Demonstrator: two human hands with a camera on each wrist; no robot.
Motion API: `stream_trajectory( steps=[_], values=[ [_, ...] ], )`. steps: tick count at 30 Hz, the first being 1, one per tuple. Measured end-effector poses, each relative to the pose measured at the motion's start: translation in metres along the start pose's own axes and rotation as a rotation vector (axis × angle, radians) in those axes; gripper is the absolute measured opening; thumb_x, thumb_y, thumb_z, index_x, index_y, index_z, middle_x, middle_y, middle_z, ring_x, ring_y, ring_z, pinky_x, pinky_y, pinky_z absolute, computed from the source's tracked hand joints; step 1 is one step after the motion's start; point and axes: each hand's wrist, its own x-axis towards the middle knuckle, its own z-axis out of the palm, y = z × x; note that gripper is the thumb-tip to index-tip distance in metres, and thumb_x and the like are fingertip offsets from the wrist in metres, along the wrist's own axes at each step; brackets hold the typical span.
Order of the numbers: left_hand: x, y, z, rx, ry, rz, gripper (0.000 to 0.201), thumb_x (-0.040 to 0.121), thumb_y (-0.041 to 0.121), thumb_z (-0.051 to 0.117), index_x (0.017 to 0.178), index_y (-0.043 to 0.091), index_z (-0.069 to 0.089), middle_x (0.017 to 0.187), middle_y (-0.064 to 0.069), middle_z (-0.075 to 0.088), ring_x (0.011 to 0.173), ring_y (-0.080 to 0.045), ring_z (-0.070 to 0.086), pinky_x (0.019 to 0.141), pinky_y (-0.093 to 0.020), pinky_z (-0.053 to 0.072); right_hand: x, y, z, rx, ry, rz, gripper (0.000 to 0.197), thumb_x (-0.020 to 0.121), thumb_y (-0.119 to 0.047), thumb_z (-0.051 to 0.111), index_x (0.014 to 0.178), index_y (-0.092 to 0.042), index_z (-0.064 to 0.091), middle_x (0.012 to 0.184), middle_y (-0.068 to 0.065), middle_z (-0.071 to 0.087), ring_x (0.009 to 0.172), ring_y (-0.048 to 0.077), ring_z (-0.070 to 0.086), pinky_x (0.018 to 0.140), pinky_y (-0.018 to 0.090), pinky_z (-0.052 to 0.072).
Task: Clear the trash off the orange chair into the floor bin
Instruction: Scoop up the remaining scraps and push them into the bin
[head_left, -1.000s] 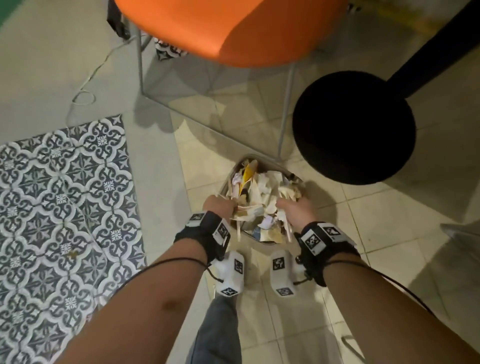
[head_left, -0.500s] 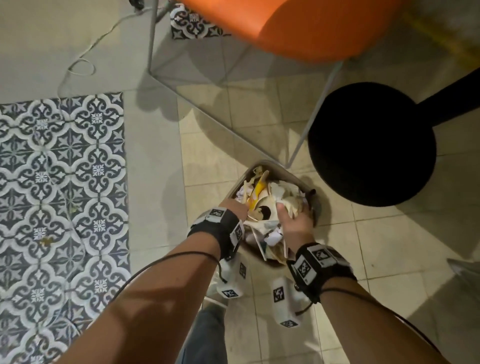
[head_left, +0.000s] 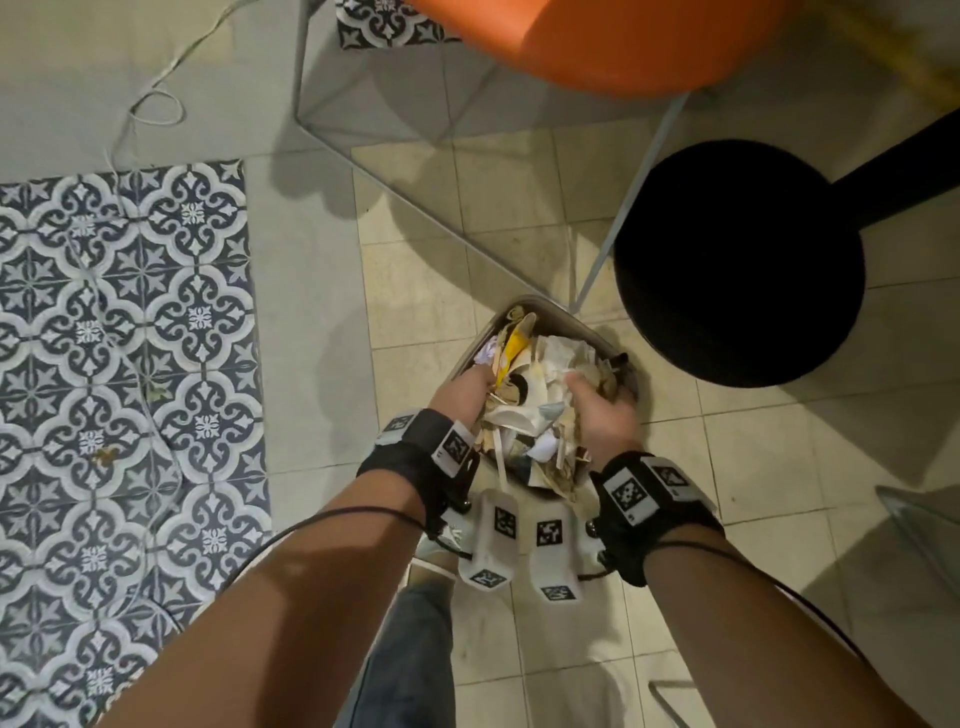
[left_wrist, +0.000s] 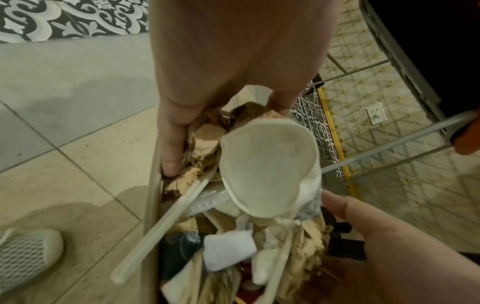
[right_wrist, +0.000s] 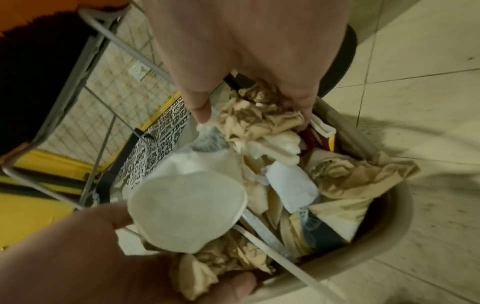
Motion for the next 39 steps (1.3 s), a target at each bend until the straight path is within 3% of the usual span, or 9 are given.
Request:
stream_trajectory(
  steps=[4, 7, 9, 12, 17, 24, 31, 34, 39],
  values=[
    [0.002, -0.012, 0.004, -0.085, 0.036, 0.036, 0.01, 0.081, 0.017, 0.052, 0.084, 0.008, 0.053, 0.073, -0.009, 0.051, 0.054, -0.018, 0.045, 0.058, -0.027, 0.046, -0.009, 0.003, -0.006, -0.077, -0.034, -0.021, 0.063, 0.086, -0.025, 0.064, 0.14, -0.011, 0.036, 0.139, 0.012, 0.047, 0.123, 0.031, 0.048, 0.103, 0.038, 0.037],
    [0.023, -0.036, 0.015, 0.039, 0.076, 0.117, 0.059, 0.072, 0.018, 0.051, 0.13, 0.005, 0.042, 0.122, -0.016, 0.055, 0.103, -0.033, 0.059, 0.095, -0.047, 0.05, -0.015, 0.019, -0.003, -0.242, -0.074, -0.131, 0.07, 0.087, -0.012, 0.059, 0.147, -0.02, 0.024, 0.143, 0.011, 0.041, 0.124, 0.028, 0.048, 0.102, 0.037, 0.042],
    [0.033, -0.046, 0.022, 0.112, 0.09, 0.146, 0.061, 0.084, 0.01, 0.048, 0.141, 0.009, 0.029, 0.136, -0.022, 0.047, 0.122, -0.039, 0.05, 0.103, -0.05, 0.043, -0.016, 0.025, -0.001, -0.352, -0.081, -0.209, 0.073, 0.089, -0.009, 0.053, 0.151, -0.025, 0.017, 0.147, 0.011, 0.037, 0.129, 0.029, 0.045, 0.107, 0.042, 0.04],
    [0.019, -0.033, 0.026, 0.227, 0.142, 0.206, 0.054, 0.094, 0.007, 0.042, 0.145, 0.004, 0.024, 0.141, -0.02, 0.044, 0.129, -0.036, 0.044, 0.108, -0.041, 0.037, -0.008, 0.024, -0.002, -0.48, -0.061, -0.244, 0.056, 0.095, -0.015, 0.048, 0.147, -0.019, 0.029, 0.146, 0.011, 0.04, 0.131, 0.03, 0.042, 0.109, 0.042, 0.037],
    [0.028, -0.026, 0.018, 0.294, 0.227, 0.201, 0.037, 0.096, 0.015, 0.042, 0.128, -0.004, 0.048, 0.131, -0.022, 0.054, 0.12, -0.035, 0.052, 0.098, -0.037, 0.044, 0.002, 0.018, -0.006, -0.592, -0.002, -0.213, 0.048, 0.095, -0.02, 0.05, 0.142, -0.022, 0.039, 0.134, 0.012, 0.054, 0.124, 0.032, 0.049, 0.102, 0.045, 0.043],
    [0.022, -0.03, 0.012, 0.343, 0.379, 0.436, 0.028, 0.1, 0.025, 0.035, 0.12, 0.006, 0.041, 0.108, -0.017, 0.063, 0.098, -0.033, 0.059, 0.072, -0.032, 0.037, -0.004, 0.019, -0.006, -0.603, 0.055, -0.247, 0.052, 0.093, -0.021, 0.056, 0.142, -0.02, 0.037, 0.133, 0.011, 0.052, 0.123, 0.03, 0.049, 0.096, 0.04, 0.045],
    [0.02, -0.044, -0.001, 0.431, 0.283, 0.677, 0.018, 0.1, 0.026, 0.038, 0.102, 0.008, 0.041, 0.071, 0.003, 0.048, 0.06, -0.011, 0.046, 0.05, -0.022, 0.028, -0.009, 0.024, -0.011, -0.654, 0.064, -0.319, 0.054, 0.093, -0.022, 0.057, 0.142, -0.014, 0.037, 0.132, 0.013, 0.052, 0.123, 0.03, 0.049, 0.096, 0.037, 0.044],
    [0.019, -0.043, -0.003, 0.459, 0.279, 0.726, 0.014, 0.1, 0.026, 0.037, 0.094, 0.013, 0.038, 0.068, 0.006, 0.043, 0.057, -0.008, 0.044, 0.048, -0.02, 0.027, -0.01, 0.021, -0.01, -0.651, 0.045, -0.297, 0.056, 0.092, -0.023, 0.057, 0.143, -0.015, 0.035, 0.133, 0.012, 0.052, 0.123, 0.029, 0.049, 0.095, 0.037, 0.045],
    [0.013, -0.037, -0.001, 0.505, 0.268, 0.65, 0.027, 0.101, 0.027, 0.033, 0.112, 0.003, 0.039, 0.078, -0.006, 0.052, 0.068, -0.022, 0.049, 0.053, -0.029, 0.029, -0.01, 0.021, -0.011, -0.63, 0.024, -0.257, 0.058, 0.09, -0.024, 0.058, 0.143, -0.021, 0.033, 0.134, 0.01, 0.052, 0.12, 0.03, 0.053, 0.093, 0.044, 0.051]
  ],
)
